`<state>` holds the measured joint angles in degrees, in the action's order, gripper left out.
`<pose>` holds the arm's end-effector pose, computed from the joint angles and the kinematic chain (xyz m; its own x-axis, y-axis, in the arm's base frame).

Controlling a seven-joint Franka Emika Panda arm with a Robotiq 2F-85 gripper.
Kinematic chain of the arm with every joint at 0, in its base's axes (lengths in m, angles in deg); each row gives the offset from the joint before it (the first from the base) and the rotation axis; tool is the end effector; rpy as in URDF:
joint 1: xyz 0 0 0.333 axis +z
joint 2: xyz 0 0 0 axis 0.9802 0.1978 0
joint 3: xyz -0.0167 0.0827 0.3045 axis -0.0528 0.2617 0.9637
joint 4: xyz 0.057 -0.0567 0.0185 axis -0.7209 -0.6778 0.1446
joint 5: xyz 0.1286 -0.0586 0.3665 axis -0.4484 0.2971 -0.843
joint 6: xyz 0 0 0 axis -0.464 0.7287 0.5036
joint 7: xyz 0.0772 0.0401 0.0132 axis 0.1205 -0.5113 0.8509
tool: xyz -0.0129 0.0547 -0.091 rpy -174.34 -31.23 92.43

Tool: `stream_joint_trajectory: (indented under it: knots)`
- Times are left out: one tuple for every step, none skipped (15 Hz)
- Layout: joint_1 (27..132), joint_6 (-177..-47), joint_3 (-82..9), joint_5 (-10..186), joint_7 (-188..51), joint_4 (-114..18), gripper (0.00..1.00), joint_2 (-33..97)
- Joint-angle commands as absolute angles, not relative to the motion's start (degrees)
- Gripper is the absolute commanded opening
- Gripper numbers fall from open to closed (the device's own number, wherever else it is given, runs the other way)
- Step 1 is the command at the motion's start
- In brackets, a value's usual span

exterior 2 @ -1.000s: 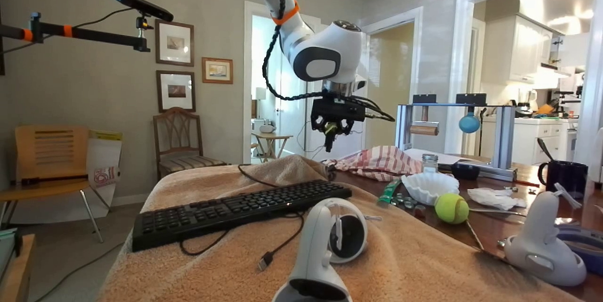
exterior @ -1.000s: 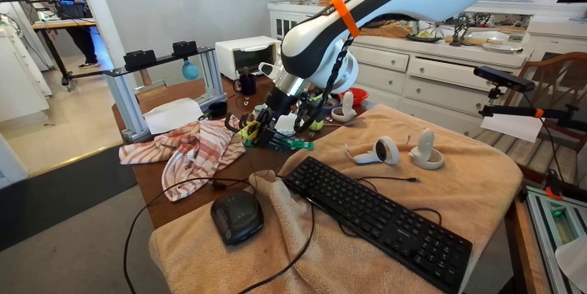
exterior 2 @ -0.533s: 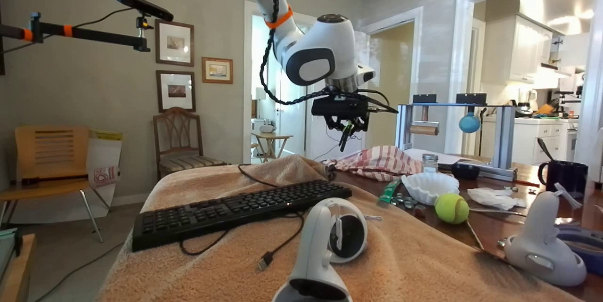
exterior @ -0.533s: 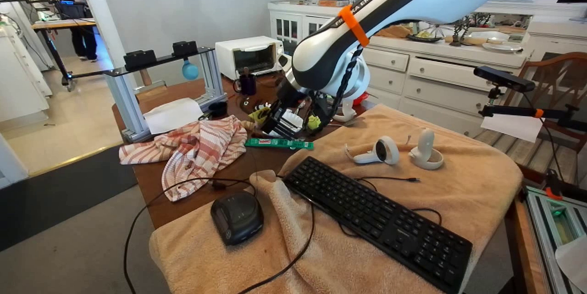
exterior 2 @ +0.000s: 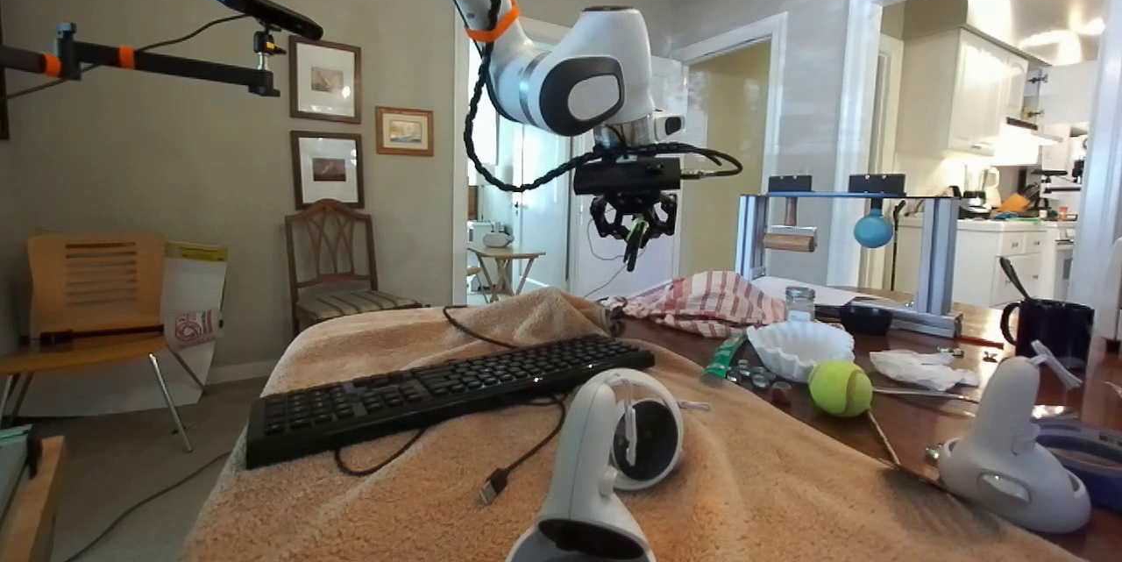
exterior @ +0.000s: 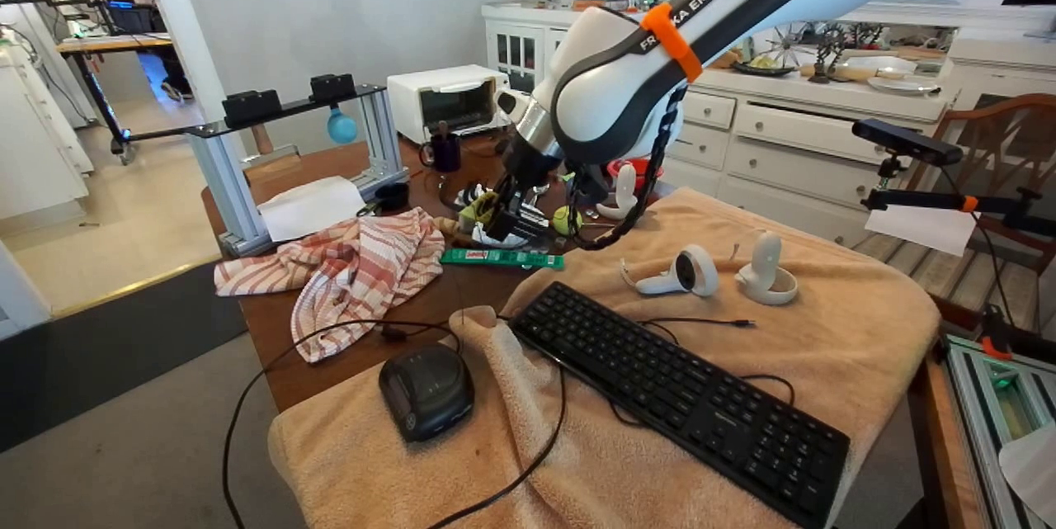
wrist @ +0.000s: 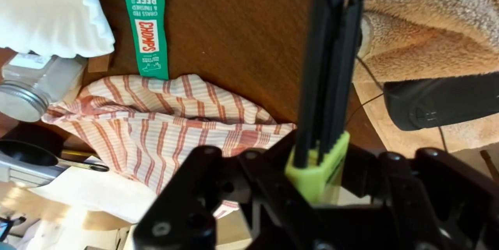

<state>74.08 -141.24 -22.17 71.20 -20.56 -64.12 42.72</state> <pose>0.6691 0.0471 0.3060 0.6983 0.5274 0.4840 0.5447 -0.8302 0.1187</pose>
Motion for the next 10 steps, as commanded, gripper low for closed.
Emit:
stream_joint_trajectory:
  knots:
    - [81.4, -135.7, -31.8, 86.1, -33.5, -65.6, 0.03, 40.1]
    - [82.8, -133.2, -33.2, 90.4, -36.1, -64.7, 0.03, 40.6]
    - [84.6, -130.6, -35.0, 95.2, -39.6, -63.9, 0.03, 40.7]
    - [87.0, -128.4, -37.0, 99.9, -43.6, -63.1, 0.03, 40.7]
    - [87.5, -126.9, -36.7, 102.3, -45.7, -62.4, 0.03, 40.8]
    - [88.0, -124.8, -36.1, 103.3, -47.7, -61.5, 0.03, 40.9]
    - [87.7, -122.9, -34.5, 102.6, -48.6, -60.9, 0.03, 40.9]
    - [86.2, -122.0, -31.6, 99.3, -47.2, -60.5, 0.03, 41.1]
    - [85.4, -125.2, -32.5, 101.3, -46.7, -61.6, 0.03, 41.8]
    - [85.5, -124.8, -31.7, 101.2, -46.8, -61.4, 0.12, 41.8]
